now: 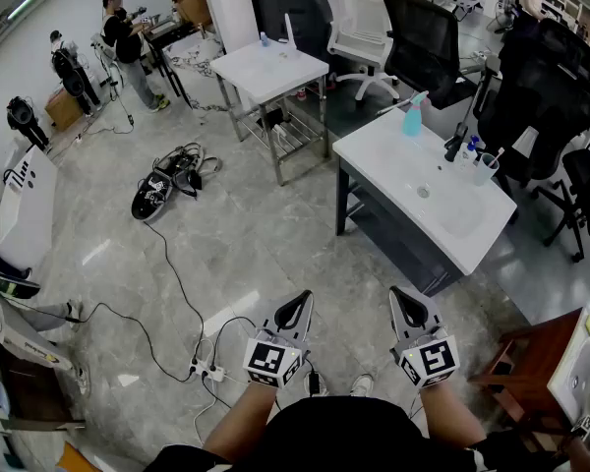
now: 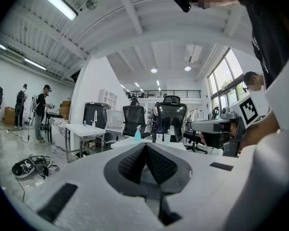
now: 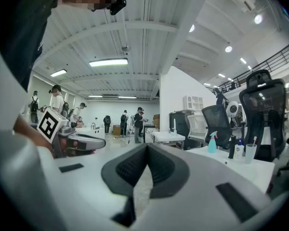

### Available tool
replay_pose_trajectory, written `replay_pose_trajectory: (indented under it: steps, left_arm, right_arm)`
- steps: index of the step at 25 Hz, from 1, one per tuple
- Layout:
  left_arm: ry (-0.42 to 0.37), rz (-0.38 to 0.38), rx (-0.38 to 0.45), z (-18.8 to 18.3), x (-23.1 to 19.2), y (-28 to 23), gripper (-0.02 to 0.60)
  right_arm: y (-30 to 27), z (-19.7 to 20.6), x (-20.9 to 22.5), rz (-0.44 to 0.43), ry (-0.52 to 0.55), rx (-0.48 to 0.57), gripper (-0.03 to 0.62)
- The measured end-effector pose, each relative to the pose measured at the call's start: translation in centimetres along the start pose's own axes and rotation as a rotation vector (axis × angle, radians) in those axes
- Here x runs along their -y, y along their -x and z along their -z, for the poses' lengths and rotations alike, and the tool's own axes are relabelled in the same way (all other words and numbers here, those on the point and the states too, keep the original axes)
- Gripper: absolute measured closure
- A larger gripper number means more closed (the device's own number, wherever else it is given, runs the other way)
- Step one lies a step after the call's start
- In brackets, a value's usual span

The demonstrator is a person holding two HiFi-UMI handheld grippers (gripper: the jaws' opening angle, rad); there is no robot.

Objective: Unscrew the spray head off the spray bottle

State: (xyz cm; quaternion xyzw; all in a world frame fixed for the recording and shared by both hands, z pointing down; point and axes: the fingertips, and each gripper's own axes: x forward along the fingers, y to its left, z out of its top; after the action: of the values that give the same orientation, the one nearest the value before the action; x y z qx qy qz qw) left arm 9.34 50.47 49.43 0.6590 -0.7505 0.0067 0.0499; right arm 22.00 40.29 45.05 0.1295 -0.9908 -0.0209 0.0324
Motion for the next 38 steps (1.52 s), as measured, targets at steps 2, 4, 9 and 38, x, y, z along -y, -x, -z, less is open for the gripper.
replay_pose_trajectory:
  steps: [2, 4, 9, 38]
  left_arm:
    - [0.001, -0.003, 0.0, 0.0, 0.0, -0.3, 0.566]
    - [0.004, -0.006, -0.004, 0.1, 0.0, -0.4, 0.565]
    - [0.002, -0.003, -0.01, 0.3, -0.6, -0.6, 0.565]
    - [-0.035, 0.065, -0.01, -0.8, -6.3, -8.2, 0.566]
  right_arm:
    - [-0.1, 0.0, 0.2, -0.003, 0.005, -0.001, 0.591]
    - [-0.1, 0.1, 0.3, -0.004, 0.01, -0.003, 0.591]
    - [-0.5, 0.3, 0.3, 0.006, 0.013, -0.009, 0.591]
    - [-7.8, -0.4, 5.2, 0.096, -0.032, 0.054, 0.589]
